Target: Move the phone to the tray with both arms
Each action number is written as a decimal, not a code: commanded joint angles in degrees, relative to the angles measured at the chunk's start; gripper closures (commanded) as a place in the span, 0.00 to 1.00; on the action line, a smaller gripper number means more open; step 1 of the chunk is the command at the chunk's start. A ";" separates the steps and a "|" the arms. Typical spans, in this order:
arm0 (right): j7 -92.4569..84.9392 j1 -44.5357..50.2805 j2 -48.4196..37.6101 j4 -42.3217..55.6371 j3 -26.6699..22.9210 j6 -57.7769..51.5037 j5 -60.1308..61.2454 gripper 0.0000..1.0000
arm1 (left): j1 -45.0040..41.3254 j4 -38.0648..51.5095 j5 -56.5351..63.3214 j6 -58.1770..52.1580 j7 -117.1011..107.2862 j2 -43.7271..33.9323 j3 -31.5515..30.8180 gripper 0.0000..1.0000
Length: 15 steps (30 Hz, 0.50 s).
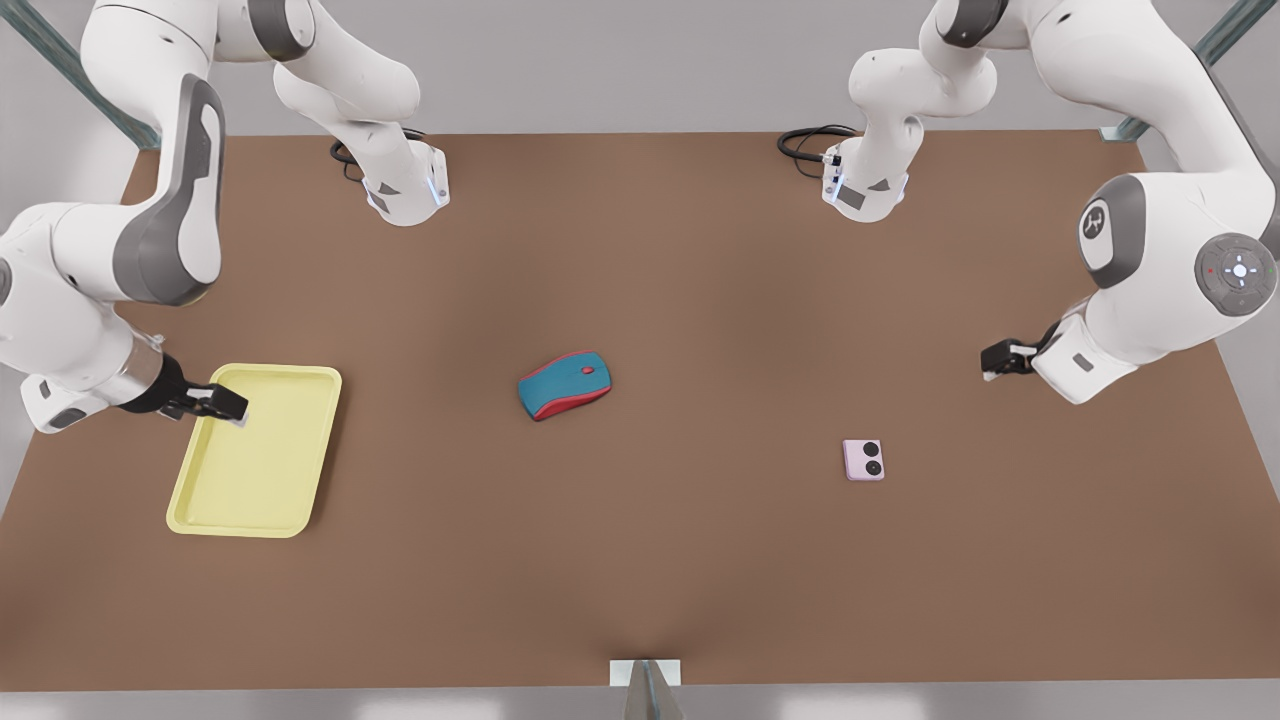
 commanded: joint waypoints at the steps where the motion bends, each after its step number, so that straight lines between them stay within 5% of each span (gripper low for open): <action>1: 1.85 0.01 -0.10 0.04 0.01 1.24 -0.15 0.00 | 0.00 0.03 0.08 2.35 3.36 0.42 0.01 0.00; 6: 1.76 0.01 -0.10 0.21 0.01 1.24 -0.15 0.00 | -5.53 -0.68 -4.66 12.27 -4.46 9.38 -0.26 0.00; 12: 1.77 0.01 -0.10 0.30 0.01 1.33 -0.15 0.00 | -8.79 -22.82 -7.21 42.68 -12.90 10.70 -0.26 0.00; 15: 1.76 0.01 -0.01 0.30 0.01 1.33 -0.15 0.00 | -8.79 -25.73 -7.30 48.93 -12.99 13.42 -0.17 0.00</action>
